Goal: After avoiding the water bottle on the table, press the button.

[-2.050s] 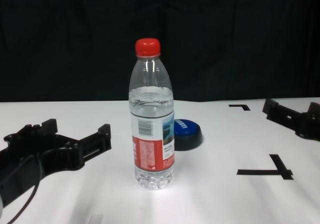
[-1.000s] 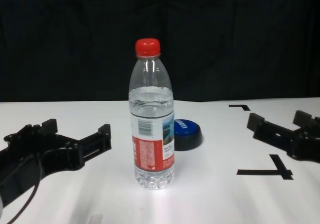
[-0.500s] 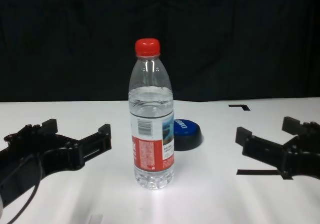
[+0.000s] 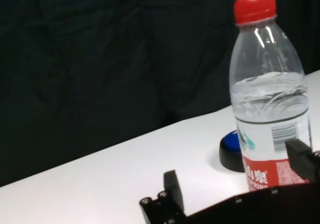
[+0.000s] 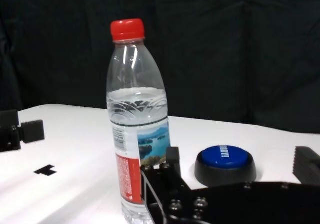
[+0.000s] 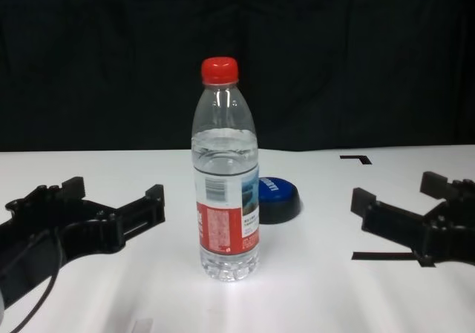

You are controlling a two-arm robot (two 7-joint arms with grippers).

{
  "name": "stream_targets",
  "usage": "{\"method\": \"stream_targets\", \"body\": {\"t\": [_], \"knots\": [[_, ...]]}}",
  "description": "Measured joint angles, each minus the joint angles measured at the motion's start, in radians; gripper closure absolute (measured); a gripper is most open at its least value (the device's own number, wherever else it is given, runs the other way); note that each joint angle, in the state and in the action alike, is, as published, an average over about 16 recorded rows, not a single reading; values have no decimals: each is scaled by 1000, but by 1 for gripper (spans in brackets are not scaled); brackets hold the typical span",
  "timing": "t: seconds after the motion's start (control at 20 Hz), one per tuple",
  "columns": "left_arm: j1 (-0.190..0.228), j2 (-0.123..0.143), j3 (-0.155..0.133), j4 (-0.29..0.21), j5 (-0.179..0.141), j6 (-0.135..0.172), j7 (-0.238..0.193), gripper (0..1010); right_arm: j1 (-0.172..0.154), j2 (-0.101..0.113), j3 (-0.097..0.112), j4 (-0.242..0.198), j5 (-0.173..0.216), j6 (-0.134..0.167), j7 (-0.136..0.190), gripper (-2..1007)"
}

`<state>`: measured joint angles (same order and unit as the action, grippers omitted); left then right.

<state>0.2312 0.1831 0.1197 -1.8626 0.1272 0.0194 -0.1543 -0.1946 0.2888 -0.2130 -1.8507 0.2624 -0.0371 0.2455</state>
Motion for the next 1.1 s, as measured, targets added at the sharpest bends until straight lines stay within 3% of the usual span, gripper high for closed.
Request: {"method": "stream_targets", "body": {"t": [1.1], "knots": [[0,0,0,0,0,0,0,7,2,-8,7,-4,11,-3,-2,3]]}}
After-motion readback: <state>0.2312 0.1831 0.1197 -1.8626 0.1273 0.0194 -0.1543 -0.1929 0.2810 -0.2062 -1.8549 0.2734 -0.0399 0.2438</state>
